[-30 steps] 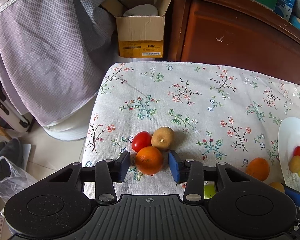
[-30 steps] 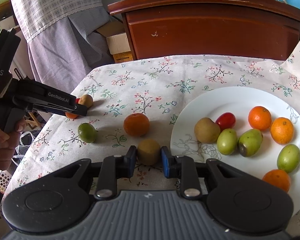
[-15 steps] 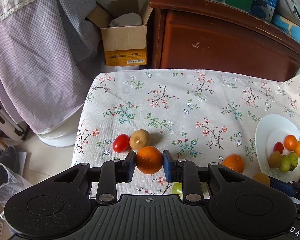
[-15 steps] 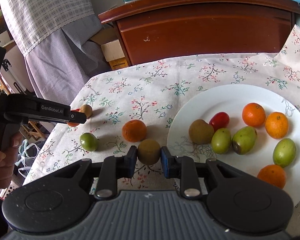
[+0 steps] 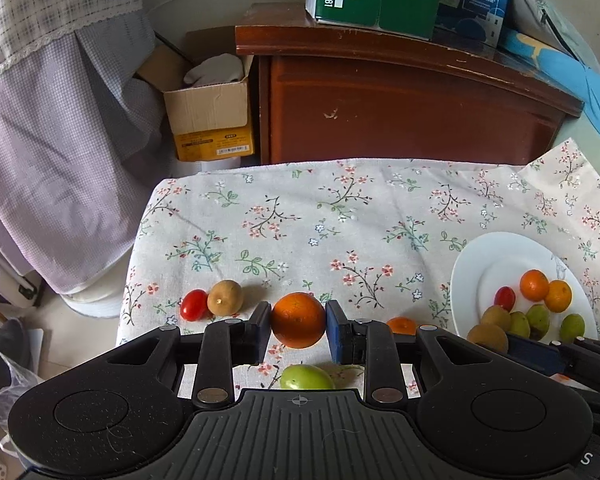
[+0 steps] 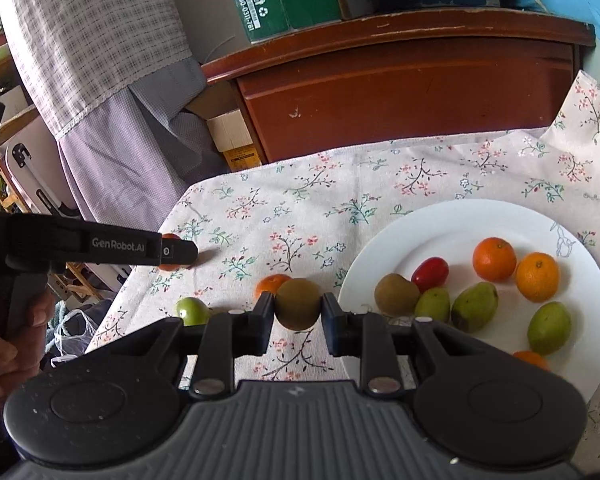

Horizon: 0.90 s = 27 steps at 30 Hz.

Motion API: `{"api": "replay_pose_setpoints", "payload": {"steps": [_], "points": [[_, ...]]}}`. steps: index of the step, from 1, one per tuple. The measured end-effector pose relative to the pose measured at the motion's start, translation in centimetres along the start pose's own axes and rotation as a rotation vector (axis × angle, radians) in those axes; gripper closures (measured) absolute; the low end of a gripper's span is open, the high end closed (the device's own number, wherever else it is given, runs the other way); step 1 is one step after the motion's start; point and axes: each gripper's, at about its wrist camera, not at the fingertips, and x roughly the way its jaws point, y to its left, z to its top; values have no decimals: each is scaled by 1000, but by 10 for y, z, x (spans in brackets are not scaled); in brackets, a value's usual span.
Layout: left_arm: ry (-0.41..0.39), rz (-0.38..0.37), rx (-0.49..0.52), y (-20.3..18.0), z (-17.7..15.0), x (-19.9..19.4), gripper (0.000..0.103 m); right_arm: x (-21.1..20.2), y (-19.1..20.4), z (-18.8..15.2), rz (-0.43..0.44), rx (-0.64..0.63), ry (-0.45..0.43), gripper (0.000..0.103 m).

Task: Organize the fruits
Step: 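Carry the orange and kiwi over the white plate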

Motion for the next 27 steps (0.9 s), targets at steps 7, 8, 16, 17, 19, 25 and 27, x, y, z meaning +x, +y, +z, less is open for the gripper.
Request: {"api": "replay_pose_setpoints", "payload": {"steps": [7, 8, 16, 17, 19, 25, 27], "points": [[-26, 1, 17, -14, 4, -7, 77, -19, -8, 15, -21, 29, -50, 78], [-31, 2, 22, -16, 4, -8, 77, -21, -9, 17, -28, 32, -56, 78], [-68, -39, 57, -39, 9, -17, 77, -51, -29, 33, -81, 86, -124, 78], [-72, -51, 63, -43, 9, -18, 77, -56, -32, 34, -86, 96, -133, 78], [-78, -75, 78, -52, 8, -19, 77, -64, -38, 38, -103, 112, -148, 78], [-79, -160, 124, -78, 2, -19, 77, -92, -62, 35, -163, 175, -183, 78], [-70, -193, 126, -85, 1, -18, 77, -99, -72, 33, -180, 214, -187, 78]]}}
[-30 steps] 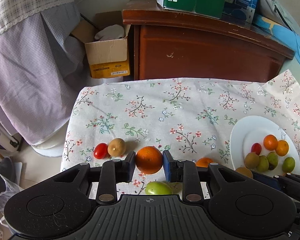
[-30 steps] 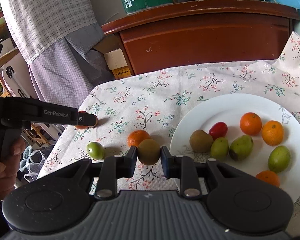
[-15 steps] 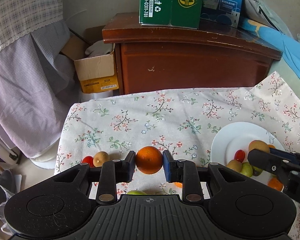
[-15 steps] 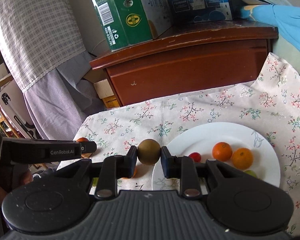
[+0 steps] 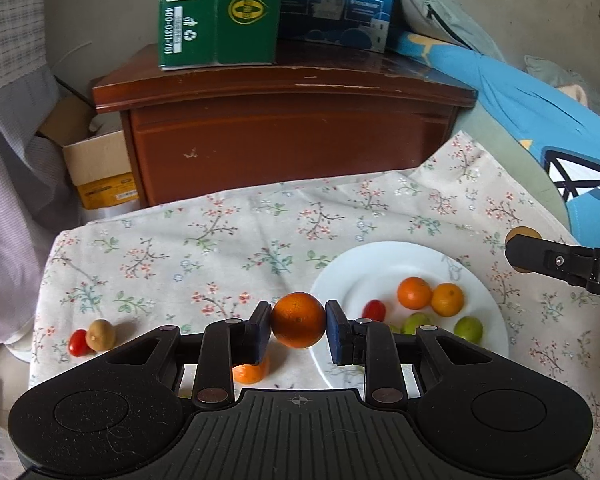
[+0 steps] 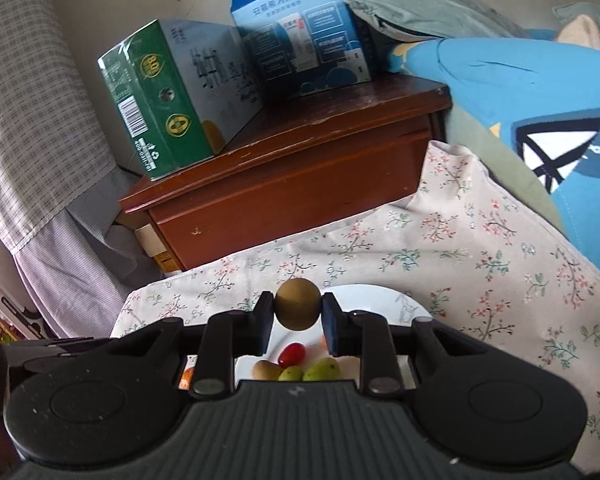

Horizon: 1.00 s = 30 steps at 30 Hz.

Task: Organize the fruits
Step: 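Carry the orange and kiwi over the white plate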

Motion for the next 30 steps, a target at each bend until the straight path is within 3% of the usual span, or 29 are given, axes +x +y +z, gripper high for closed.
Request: {"api": "replay_pose_setpoints", "payload": {"steps": [14, 23, 30], "points": [[19, -159, 65, -45, -8, 10, 77, 4, -37, -4, -86, 181, 45, 78], [89, -196, 88, -58, -22, 31, 77, 22, -53, -16, -83, 310, 134, 78], [114, -204, 89, -62, -27, 37, 77, 33, -52, -24, -57, 338, 166, 78]]}}
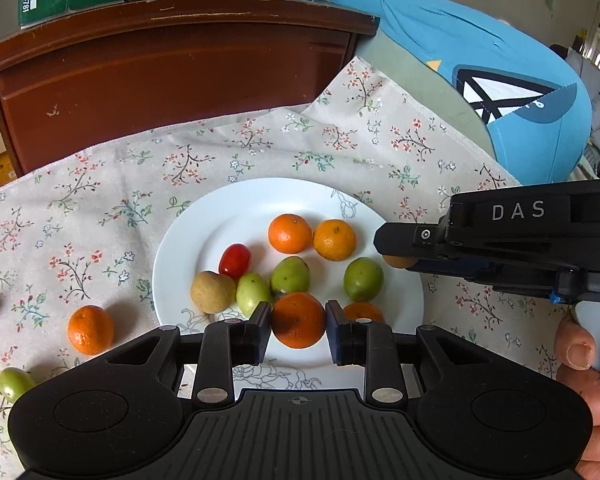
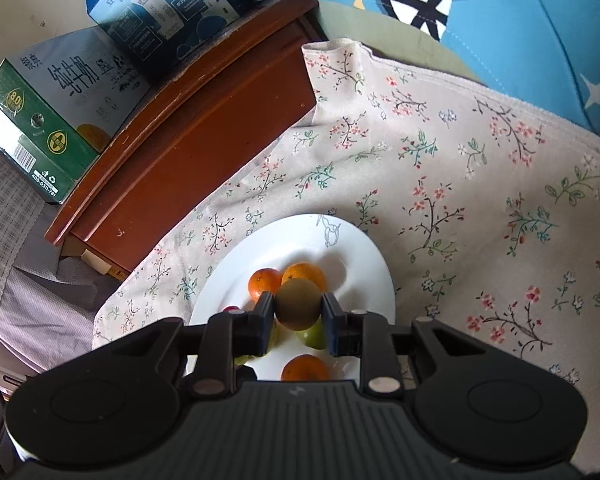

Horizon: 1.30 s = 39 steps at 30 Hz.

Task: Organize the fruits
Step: 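Carry the orange and kiwi over the white plate, then open both grippers to release the orange and kiwi onto the plate, then withdraw both grippers from the plate toward the remaining fruits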

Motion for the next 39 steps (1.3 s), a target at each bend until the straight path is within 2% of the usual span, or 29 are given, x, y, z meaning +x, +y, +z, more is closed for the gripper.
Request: {"api": "replay_pose_setpoints", "payload": {"steps": [7, 15, 20, 31, 34, 39], "points": [[-2, 5, -18, 3, 2, -2, 73, 11, 3, -5, 23, 2, 11, 74], [-22, 50, -34, 8, 4, -12, 42, 8, 9, -4, 38, -29, -20, 72], [-10, 103, -30, 11, 4, -15, 31, 9, 10, -6, 41, -36, -8, 71], [-9, 202, -95, 47, 9, -38, 28, 3, 22, -11, 36, -87, -16, 67], [-23, 235, -133, 62, 11, -49, 22, 2, 28, -13, 39, -116, -15, 67], [-48, 275, -200, 85, 14, -67, 22, 0, 40, -20, 52, -169, -13, 67]]}}
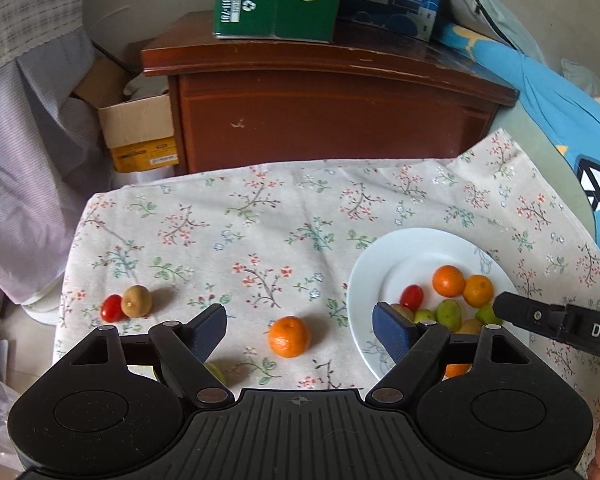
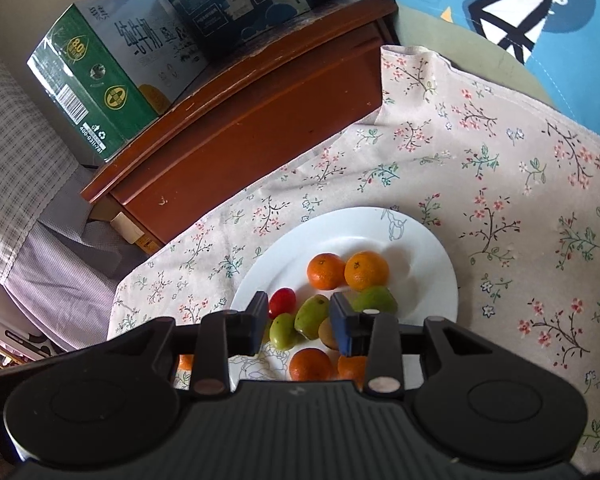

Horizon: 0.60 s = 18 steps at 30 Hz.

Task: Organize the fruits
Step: 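Withdraw both grippers from the plate toward the remaining fruits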

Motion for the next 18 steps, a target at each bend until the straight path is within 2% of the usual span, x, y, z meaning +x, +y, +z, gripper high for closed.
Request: {"api": "replay_pose_setpoints", "payload": {"steps": [8, 18], "points": [[-22, 75, -63, 34, 4, -11, 21, 1, 25, -11, 41, -105, 18, 66], [35, 112, -86, 58, -13, 2, 21, 12, 47, -26, 121, -204, 57, 66]]}}
